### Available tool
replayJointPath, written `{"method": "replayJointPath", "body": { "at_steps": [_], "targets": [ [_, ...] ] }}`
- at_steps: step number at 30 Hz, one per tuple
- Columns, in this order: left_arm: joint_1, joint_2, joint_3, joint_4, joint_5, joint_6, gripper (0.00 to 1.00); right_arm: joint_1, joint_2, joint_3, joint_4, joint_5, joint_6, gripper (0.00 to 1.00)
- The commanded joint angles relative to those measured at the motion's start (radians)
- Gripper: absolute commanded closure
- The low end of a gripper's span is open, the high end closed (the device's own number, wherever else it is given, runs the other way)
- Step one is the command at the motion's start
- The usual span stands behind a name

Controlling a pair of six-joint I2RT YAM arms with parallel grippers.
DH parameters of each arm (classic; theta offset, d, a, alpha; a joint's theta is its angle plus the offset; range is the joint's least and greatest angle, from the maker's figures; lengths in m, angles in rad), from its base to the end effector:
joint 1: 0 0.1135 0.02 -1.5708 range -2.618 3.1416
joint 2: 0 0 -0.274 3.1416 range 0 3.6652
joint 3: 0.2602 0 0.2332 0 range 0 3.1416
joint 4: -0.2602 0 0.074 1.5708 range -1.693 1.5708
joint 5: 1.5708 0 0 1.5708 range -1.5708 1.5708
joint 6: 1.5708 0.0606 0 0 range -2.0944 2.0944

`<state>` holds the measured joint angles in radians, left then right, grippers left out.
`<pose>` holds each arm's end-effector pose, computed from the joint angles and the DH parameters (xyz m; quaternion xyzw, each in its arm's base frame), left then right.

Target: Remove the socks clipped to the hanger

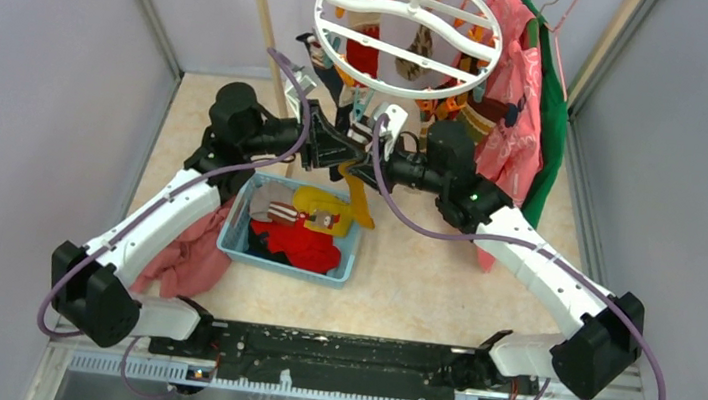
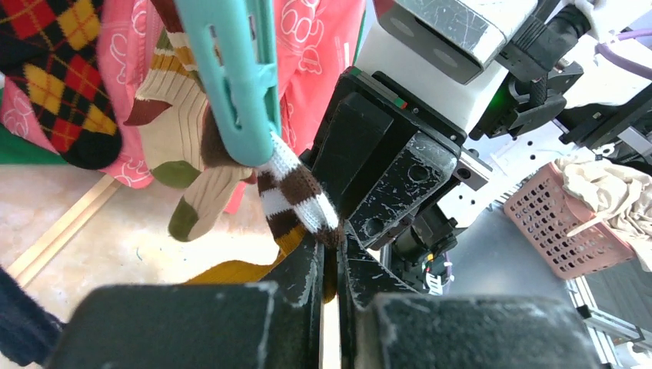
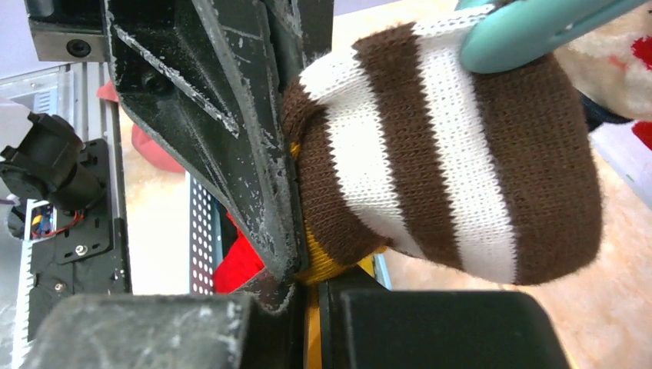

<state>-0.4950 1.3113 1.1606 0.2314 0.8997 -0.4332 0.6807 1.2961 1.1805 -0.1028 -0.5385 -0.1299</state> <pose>0.2351 -0.1809 0.4128 0.3383 0.6004 -0.5599 0.4599 0.2132 0.2126 0.3835 -0.4494 0.6253 0.3637 0.5241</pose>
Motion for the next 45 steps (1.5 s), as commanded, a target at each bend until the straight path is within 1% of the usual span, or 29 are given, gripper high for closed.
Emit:
{"method": "replayJointPath", "body": {
  "at_steps": [1,3,5,9,10,12,14,18,25,29,35,38,40,45],
  "targets": [
    [0.0,-0.029,0.001,0.042,-0.014,-0.031,0.91,0.013,-0.02,0.034,0.04,0.006,-0.014,1.0],
    [0.003,-0.031,0.012,0.014,-0.045,-0.005,0.86,0.013,-0.027,0.036,0.033,-0.001,-0.017,1.0],
    [0.005,-0.03,0.037,-0.036,-0.094,0.031,0.77,0.013,-0.027,0.039,0.027,-0.017,-0.015,1.0],
    [0.004,-0.021,0.116,-0.156,-0.2,0.119,0.46,0.013,-0.024,0.041,0.03,-0.043,0.018,1.0],
    [0.005,-0.018,0.138,-0.182,-0.226,0.145,0.4,0.013,-0.025,0.04,0.033,-0.051,0.025,1.0],
    [0.005,-0.014,0.175,-0.225,-0.277,0.187,0.31,0.013,-0.029,0.034,0.041,-0.064,0.041,1.0],
    [0.003,-0.009,0.208,-0.268,-0.306,0.216,0.26,0.012,-0.033,0.028,0.054,-0.077,0.057,1.0],
    [0.001,0.006,0.261,-0.309,-0.322,0.248,0.24,0.012,-0.046,0.013,0.073,-0.121,0.071,1.0],
    [0.0,-0.013,0.269,-0.305,-0.298,0.237,0.25,0.013,-0.074,-0.022,0.081,-0.155,0.043,1.0],
    [-0.006,-0.005,0.292,-0.31,-0.273,0.207,0.25,0.011,-0.081,-0.035,0.086,-0.233,0.025,1.0],
    [-0.023,0.011,0.309,-0.326,-0.277,0.198,0.24,0.011,-0.082,-0.031,0.074,-0.334,0.008,1.0],
    [-0.038,0.028,0.335,-0.344,-0.308,0.192,0.23,0.012,-0.075,-0.029,0.072,-0.328,0.007,1.0],
    [-0.056,0.044,0.365,-0.372,-0.352,0.197,0.19,0.011,-0.07,-0.024,0.073,-0.319,0.019,1.0],
    [-0.103,0.085,0.447,-0.452,-0.499,0.206,0.17,0.011,-0.051,-0.002,0.076,-0.273,0.052,1.0]
  ]
}}
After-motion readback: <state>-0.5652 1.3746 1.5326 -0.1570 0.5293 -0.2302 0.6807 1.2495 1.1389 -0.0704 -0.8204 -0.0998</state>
